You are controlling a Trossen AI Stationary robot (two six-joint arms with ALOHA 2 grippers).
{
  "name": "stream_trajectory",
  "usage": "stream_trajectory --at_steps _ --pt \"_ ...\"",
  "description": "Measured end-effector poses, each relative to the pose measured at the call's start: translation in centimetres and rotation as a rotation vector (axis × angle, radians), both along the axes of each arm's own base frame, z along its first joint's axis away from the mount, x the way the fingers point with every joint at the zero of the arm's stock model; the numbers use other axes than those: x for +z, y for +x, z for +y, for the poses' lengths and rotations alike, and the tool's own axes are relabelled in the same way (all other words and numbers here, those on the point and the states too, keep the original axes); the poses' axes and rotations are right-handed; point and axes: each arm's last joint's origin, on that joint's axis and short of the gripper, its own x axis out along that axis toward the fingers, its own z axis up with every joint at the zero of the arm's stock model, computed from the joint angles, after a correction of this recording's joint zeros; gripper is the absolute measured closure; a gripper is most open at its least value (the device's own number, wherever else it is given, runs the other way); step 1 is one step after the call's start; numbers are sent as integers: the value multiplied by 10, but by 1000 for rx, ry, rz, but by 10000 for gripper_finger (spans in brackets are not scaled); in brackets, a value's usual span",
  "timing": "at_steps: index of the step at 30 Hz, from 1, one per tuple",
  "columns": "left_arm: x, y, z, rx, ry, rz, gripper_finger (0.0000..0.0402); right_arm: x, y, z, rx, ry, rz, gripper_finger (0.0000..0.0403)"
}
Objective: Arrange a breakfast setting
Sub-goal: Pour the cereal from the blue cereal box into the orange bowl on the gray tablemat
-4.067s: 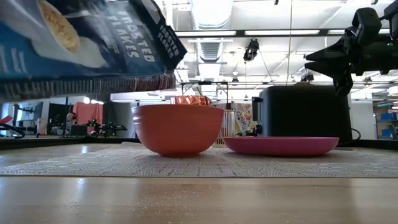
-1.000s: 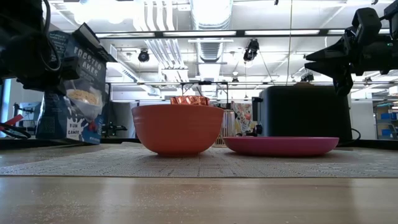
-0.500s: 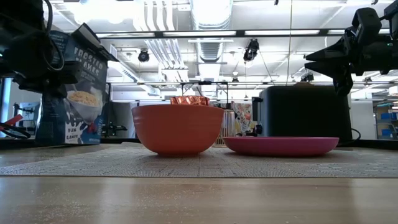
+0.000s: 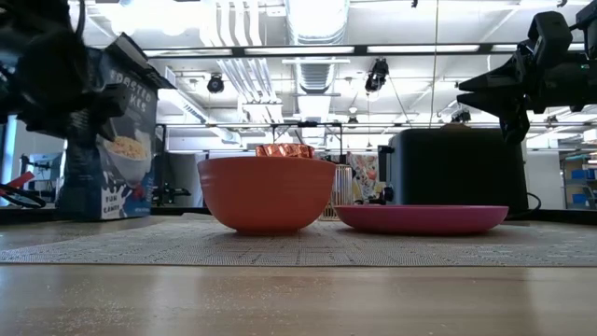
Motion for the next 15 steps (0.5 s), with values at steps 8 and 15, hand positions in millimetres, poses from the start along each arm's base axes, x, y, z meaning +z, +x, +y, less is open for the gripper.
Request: stream_trajectory --at_steps 8,15 --pt "20 12 -5 -51 -121 3 175 0 0 0 0 0 0 312" --pt "40 16 -9 -64 -283 37 175 0 0 0 0 0 0 312"
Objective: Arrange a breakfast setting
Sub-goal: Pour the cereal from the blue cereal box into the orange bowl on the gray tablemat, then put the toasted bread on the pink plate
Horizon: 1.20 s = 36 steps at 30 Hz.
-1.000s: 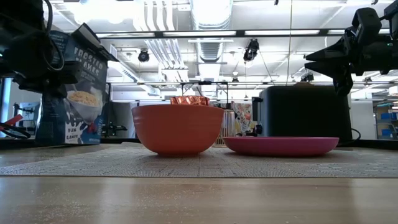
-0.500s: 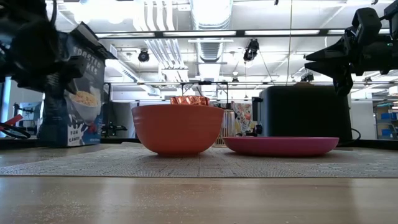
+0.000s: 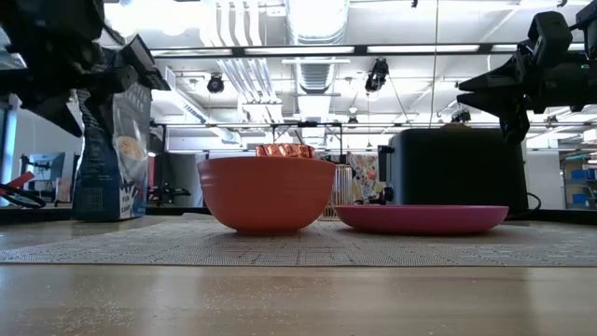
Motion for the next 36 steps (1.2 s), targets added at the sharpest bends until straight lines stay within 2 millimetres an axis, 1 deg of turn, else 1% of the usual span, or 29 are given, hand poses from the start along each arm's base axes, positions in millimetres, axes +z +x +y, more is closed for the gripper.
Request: stream_trajectory --at_steps 3,5,9,12,16,20,22,25,29,32,36 --pt "11 5 -4 -63 -68 18 175 0 0 0 0 0 0 312" --pt "18 8 -8 -137 -102 27 175 0 0 0 0 0 0 312" --pt "31 18 -22 -364 -156 34 175 0 0 0 0 0 0 312" --pt "36 26 -36 -566 -155 12 175 0 0 0 0 0 0 312" --pt "38 41 -59 -782 -78 -144 175 0 0 0 0 0 0 312" --pt "40 51 -82 -942 83 -302 175 0 0 0 0 0 0 312" --pt "40 52 -90 -1017 163 -328 175 0 0 0 0 0 0 312" --pt "41 56 -96 -1089 249 -363 175 0 0 0 0 0 0 312" --pt "41 59 -98 -1123 304 -391 175 0 0 0 0 0 0 312" --pt "40 59 -99 -1138 310 -381 175 0 0 0 0 0 0 312" --pt "43 61 -102 -1207 276 -394 175 0 0 0 0 0 0 312"
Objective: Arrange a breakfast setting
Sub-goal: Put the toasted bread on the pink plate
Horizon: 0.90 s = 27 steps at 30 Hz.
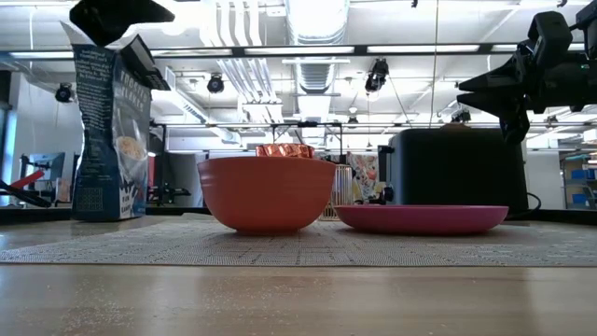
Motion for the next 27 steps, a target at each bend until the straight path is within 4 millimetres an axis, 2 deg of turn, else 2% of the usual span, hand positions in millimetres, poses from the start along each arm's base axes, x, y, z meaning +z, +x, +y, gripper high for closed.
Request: stream_trajectory --at_steps 8,12,21,27 --pt "2 8 -10 -118 -27 -11 175 0 0 0 0 0 0 312" --pt "-1 14 -16 -170 28 -17 177 0 0 0 -1 -1 -2 312" --pt "6 7 -1 113 175 -78 211 10 -1 0 -7 23 -115 312" --pt "7 4 10 177 203 -67 235 31 -6 -1 -55 11 -343 312"
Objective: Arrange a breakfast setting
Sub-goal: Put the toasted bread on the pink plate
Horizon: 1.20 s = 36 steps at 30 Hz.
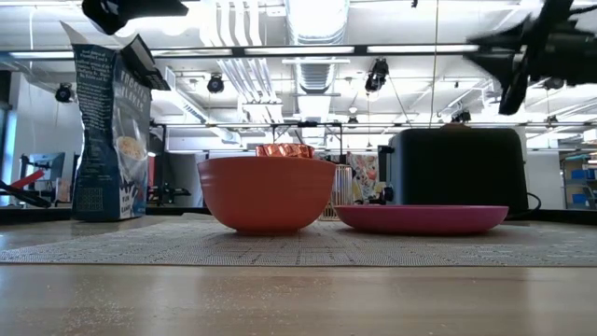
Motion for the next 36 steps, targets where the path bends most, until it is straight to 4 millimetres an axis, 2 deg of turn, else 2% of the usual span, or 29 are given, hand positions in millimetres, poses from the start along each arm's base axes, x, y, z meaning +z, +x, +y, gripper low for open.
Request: stream_trajectory --at_steps 4,9,14,20,23,27,32,36 --pt "1 -3 4 -7 23 4 247 12 -5 2 30 -75 -112 312" --pt "-3 -4 11 25 59 19 257 29 -5 0 -63 -78 -25 312" --pt "-9 -7 22 65 52 8 262 56 -2 -3 -134 -53 262 312" --pt "-9 -12 31 89 59 -3 263 88 -9 -11 -460 59 714 312" --pt "-7 -12 36 106 86 3 263 105 -16 -10 -478 136 833 305" --pt "-6 -10 44 134 117 19 263 125 -17 -9 -433 183 883 275" --pt "-8 -5 52 116 100 36 263 146 -7 -10 -401 71 953 225" --pt "-8 -3 54 85 85 44 263 146 21 -14 -369 -187 1226 200"
